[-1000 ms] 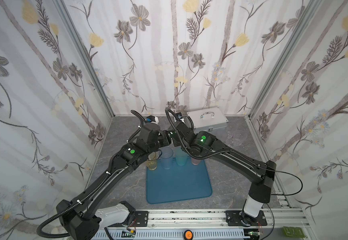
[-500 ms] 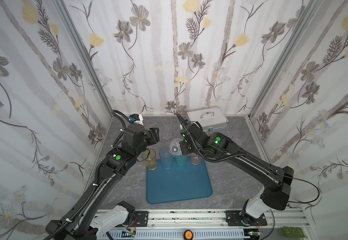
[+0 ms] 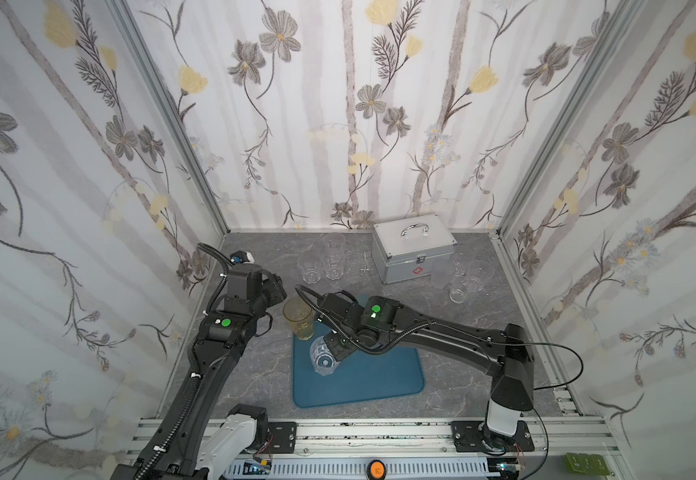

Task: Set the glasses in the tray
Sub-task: 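Lower the clear glass onto the tray beside the yellow cup and open the right gripper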

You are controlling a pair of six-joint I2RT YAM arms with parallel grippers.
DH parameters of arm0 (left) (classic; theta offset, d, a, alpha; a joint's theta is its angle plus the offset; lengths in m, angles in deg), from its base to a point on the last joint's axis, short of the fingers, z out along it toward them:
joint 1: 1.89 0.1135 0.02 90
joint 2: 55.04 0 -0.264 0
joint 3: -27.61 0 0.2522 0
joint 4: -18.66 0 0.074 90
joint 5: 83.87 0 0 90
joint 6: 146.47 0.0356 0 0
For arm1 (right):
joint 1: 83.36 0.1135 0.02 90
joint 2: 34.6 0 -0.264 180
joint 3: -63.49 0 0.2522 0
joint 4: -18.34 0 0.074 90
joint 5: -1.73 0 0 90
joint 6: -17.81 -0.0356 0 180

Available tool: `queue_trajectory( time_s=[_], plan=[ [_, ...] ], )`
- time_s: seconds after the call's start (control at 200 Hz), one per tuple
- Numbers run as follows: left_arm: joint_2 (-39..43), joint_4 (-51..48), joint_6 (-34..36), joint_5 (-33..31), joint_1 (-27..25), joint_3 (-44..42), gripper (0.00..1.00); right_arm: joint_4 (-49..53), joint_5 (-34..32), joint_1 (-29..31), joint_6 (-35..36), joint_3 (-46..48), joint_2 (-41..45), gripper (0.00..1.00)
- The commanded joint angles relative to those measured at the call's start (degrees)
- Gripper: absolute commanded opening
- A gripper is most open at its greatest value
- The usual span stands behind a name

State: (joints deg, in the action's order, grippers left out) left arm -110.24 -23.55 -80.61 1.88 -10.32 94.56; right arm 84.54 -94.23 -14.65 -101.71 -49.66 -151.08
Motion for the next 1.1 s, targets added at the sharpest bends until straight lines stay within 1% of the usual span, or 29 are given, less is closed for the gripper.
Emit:
queue_trajectory(
  time_s=[0.0, 0.19, 0.425, 0.67, 0.874, 0.914, 0.994, 1.039, 1.094],
  plan=[
    [0.73, 1.38, 1.25, 1.38, 2.46, -2.21, 0.63, -3.99, -0.44, 0.27, -0.67, -2.59, -3.86, 0.00],
    [0.88, 2.87, 1.55, 3.02, 4.28, -4.15, 0.63, -1.98, -1.50, 0.29, -0.44, -9.26, -11.24, 0.00],
    [0.53, 3.74, 2.51, 3.53, 5.17, -5.11, 0.63, -1.91, -1.78, 0.29, -0.69, -12.83, -16.45, 0.00],
    [0.02, 4.19, 3.31, 4.25, 5.78, -5.29, 0.63, -1.83, -2.50, -0.32, -1.36, -16.01, -19.76, 0.00],
    [-0.43, 4.58, 3.40, 4.82, 5.88, -5.42, 0.63, -1.55, -3.00, -0.79, -1.27, -16.71, -20.53, 0.00],
    [-0.46, 4.63, 3.41, 4.84, 5.88, -5.46, 0.63, -1.39, -2.92, -0.78, -1.33, -16.90, -20.55, 0.04],
    [-0.44, 4.64, 3.49, 4.84, 5.92, -5.51, 0.63, -1.16, -2.09, -0.77, -1.31, -16.95, -19.82, 0.15],
    [-0.35, 4.63, 3.48, 4.80, 5.94, -5.46, 0.63, -1.10, -1.62, -0.83, -1.28, -16.89, -19.10, 0.18],
    [-0.35, 4.63, 3.44, 4.77, 5.94, -5.30, 0.63, -1.03, -1.05, -0.73, -1.27, -16.80, -18.23, 0.20]
  ],
)
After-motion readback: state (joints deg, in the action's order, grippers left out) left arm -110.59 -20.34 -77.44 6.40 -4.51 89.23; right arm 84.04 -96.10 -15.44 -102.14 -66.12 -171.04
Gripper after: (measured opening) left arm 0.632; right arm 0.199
